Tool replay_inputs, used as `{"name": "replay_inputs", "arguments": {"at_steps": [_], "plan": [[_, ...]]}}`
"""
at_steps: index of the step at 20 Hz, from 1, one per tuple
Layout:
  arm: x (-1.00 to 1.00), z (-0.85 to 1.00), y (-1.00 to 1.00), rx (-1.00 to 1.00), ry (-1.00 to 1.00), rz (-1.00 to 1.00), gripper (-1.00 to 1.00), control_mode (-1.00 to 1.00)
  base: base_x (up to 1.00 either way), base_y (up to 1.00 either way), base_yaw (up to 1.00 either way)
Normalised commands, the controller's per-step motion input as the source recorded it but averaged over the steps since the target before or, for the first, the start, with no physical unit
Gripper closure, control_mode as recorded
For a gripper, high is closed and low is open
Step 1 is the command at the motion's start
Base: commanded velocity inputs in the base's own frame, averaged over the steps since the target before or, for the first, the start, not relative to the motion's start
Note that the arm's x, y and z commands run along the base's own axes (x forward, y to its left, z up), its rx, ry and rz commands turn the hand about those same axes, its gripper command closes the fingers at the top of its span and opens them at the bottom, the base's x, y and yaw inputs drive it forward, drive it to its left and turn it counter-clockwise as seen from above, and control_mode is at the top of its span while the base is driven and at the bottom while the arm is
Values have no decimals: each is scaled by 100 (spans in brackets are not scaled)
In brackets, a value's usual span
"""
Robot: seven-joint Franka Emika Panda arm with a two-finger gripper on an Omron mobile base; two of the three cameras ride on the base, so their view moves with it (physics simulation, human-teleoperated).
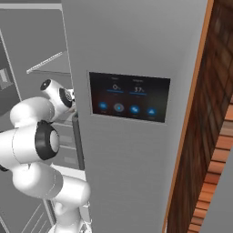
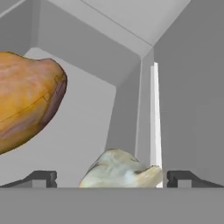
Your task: Take the carrot, chicken drumstick, and garlic from the freezer and place them in the bowl on the counter.
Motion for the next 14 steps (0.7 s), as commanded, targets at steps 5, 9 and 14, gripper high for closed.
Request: {"name": "replay_inputs", "arguments": {"at_steps": [5,9,14], "plan": [[0,-1,-4,0,0,0,-100,-100,0,0,0],[0,-17,-18,0,0,-2,-100,-100,0,0,0],[2,-23,-9,0,0,0,100,-100,0,0,0]]}}
